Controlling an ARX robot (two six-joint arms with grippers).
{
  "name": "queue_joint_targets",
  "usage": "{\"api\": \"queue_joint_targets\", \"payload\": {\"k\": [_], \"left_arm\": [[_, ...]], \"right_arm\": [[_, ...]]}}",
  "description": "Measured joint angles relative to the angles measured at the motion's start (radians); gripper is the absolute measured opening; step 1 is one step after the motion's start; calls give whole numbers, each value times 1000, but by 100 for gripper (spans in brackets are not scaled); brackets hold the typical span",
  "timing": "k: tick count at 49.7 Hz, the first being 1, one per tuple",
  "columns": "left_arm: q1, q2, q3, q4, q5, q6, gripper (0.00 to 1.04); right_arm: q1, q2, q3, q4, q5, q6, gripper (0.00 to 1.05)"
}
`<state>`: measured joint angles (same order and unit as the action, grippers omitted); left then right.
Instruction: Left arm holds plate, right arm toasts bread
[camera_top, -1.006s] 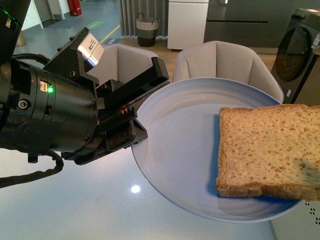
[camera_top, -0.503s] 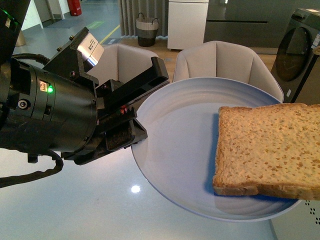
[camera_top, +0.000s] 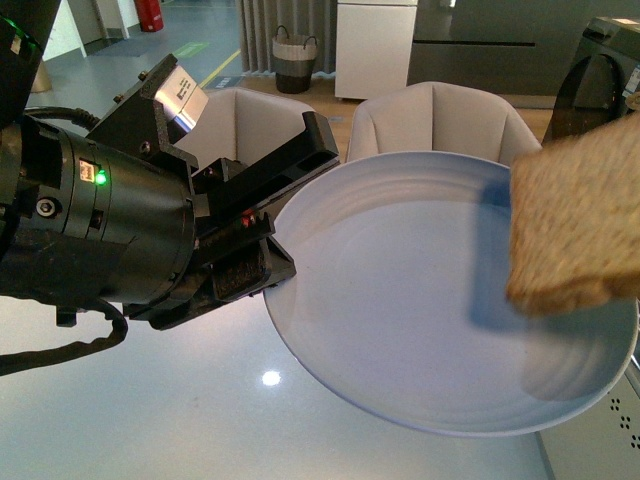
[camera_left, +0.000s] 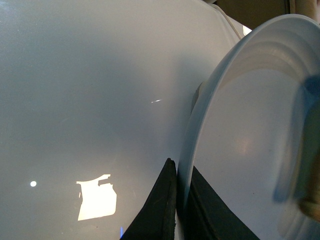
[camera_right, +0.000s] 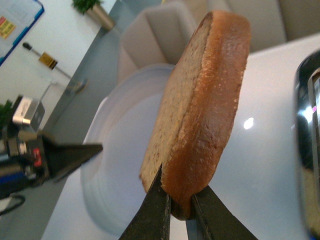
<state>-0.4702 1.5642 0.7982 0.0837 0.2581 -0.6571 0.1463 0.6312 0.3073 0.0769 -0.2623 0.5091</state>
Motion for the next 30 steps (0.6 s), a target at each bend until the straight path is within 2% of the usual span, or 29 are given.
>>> {"api": "queue_joint_targets", "payload": {"k": [6,15,24,30], "left_arm": [[0,0,0,0,0,-2,3],[0,0,0,0,0,-2,3],[0,0,0,0,0,-3,3],[0,0,0,0,0,-3,3]], "right_arm": [[-101,-5,75,17,31,-92,3],[-179,69,103,108,138,-269,3],[-182,261,83,254,248,-522,3],[-164,360,58,300,303,-621,3]]}}
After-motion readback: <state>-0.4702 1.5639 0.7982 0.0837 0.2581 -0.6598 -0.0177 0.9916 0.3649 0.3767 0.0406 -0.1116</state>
